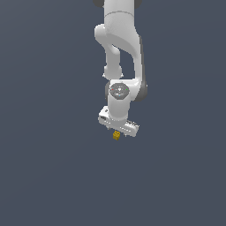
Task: Pick up the object and move it to a goal position.
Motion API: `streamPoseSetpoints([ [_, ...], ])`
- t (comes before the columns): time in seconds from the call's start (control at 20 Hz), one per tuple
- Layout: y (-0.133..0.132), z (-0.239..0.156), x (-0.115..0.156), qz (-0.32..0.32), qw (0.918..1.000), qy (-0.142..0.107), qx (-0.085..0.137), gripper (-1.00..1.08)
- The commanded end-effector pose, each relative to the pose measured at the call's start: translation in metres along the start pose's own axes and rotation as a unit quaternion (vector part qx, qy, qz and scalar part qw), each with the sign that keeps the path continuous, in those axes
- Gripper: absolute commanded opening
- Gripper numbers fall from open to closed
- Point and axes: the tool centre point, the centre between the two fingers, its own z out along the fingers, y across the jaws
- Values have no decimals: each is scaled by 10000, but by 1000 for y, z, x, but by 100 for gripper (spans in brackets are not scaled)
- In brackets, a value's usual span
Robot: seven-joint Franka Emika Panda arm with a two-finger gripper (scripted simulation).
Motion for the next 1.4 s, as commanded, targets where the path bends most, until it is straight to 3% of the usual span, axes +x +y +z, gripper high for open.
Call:
streamPoseSetpoints([
  [0.0,0,12,-1,7,10000,-4,-2,100],
  [0.45,0,36,0,16,10000,-3,-1,100],
  [0.5,0,36,0,16,10000,-3,-1,-100],
  [1.35,-3,21,-1,16,10000,-3,-1,-100],
])
